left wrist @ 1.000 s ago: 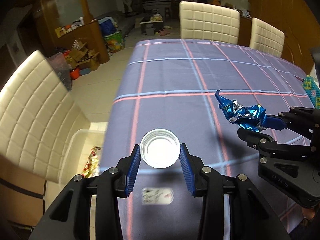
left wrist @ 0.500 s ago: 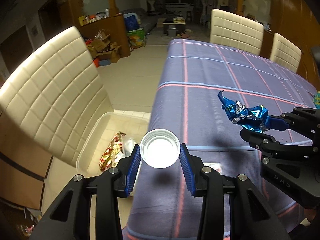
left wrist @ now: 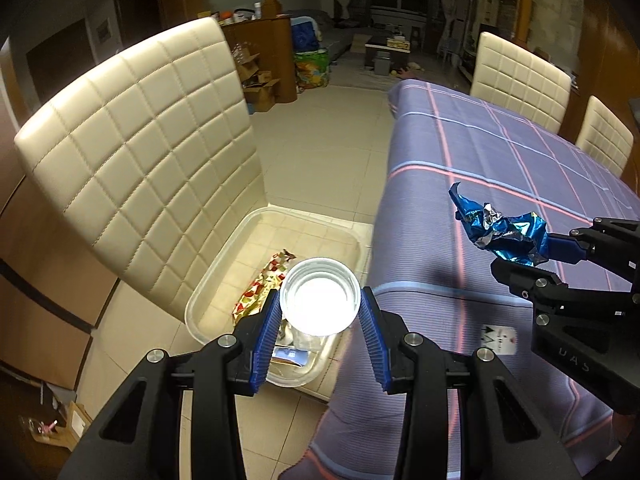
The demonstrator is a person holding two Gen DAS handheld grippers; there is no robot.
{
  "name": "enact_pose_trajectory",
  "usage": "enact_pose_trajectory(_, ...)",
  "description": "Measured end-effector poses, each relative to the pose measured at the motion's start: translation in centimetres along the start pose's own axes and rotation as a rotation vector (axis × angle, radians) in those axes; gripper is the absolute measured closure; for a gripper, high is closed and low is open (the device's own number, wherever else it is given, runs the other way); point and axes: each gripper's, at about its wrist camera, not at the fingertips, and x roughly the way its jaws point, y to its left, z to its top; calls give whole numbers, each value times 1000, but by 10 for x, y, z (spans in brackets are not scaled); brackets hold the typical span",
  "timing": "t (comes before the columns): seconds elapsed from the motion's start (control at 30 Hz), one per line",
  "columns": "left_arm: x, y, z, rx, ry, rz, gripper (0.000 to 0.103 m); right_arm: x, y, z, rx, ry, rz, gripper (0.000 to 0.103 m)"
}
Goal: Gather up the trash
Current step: 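Carry the white cap and blue foil over the clear bin, then open the left tool to drop the cap while the right tool drops the foil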
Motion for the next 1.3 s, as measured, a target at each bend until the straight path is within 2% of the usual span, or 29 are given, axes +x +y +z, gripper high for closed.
enact_pose_trajectory(0.43, 25, 48, 8, -63, 20, 38, 64, 24, 35, 39, -55, 6, 19, 67)
enact_pose_trajectory(0.77, 55, 58, 25, -58, 35, 43, 63, 47, 45, 60, -66, 27, 20, 67)
enact_pose_trajectory(0.83, 62, 60, 27, -67, 51, 41, 43, 52, 44, 62, -65, 33, 20, 67)
enact_pose_trajectory(0.9, 67, 63, 27, -82, 53, 43, 30, 57, 44, 64, -62, 42, 21, 67)
enact_pose_trajectory(1.3, 83, 92, 18, -187, 82, 66, 28, 78, 57, 70, -86, 79, 34, 66)
